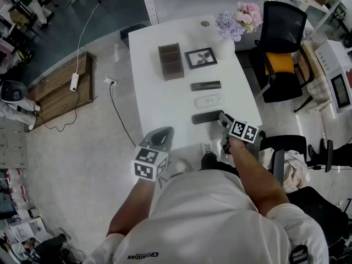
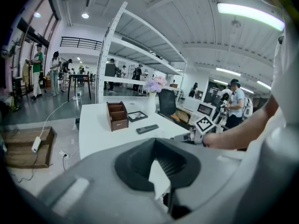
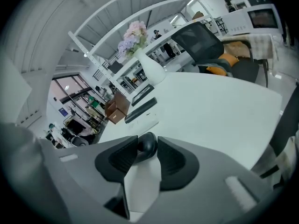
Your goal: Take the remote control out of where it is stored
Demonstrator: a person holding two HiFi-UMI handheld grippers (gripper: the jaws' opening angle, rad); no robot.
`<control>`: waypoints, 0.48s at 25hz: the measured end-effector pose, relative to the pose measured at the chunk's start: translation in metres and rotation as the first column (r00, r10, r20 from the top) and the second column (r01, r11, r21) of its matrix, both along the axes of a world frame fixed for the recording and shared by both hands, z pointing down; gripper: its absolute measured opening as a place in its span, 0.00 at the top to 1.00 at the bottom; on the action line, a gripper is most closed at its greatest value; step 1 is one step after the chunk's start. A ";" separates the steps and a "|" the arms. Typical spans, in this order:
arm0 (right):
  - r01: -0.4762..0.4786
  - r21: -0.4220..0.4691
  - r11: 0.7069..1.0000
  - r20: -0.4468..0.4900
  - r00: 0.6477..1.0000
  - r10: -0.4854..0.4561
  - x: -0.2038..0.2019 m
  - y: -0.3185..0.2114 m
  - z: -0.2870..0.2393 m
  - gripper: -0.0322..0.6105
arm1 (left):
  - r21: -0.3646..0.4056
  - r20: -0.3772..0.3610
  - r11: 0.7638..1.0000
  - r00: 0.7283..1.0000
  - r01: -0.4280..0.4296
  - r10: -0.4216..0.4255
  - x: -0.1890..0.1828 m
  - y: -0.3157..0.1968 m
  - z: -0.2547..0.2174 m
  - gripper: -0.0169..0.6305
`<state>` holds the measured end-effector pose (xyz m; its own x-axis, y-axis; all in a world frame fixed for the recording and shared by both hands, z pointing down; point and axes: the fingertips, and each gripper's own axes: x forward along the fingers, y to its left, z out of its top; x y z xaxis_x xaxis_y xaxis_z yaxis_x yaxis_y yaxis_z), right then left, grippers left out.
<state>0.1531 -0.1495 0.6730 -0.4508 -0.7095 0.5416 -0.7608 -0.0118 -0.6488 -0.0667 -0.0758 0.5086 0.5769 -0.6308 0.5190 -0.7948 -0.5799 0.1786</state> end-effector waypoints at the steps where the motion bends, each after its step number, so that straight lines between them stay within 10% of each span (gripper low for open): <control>1: 0.005 -0.005 1.000 -0.019 1.000 -0.005 0.001 0.001 0.002 0.74 | 0.000 0.000 1.000 1.000 0.000 0.000 0.000 0.000 0.000 0.97; 12: 0.051 -0.001 0.999 -0.160 0.986 -0.050 0.004 -0.003 0.003 0.75 | 0.019 -0.007 1.000 1.000 0.021 -0.021 -0.014 0.004 -0.008 0.97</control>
<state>0.1574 -0.1522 0.6756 -0.3940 -0.6898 0.6075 -0.8542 0.0307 -0.5191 -0.0802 -0.0720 0.5010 0.5671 -0.6526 0.5025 -0.8056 -0.5665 0.1734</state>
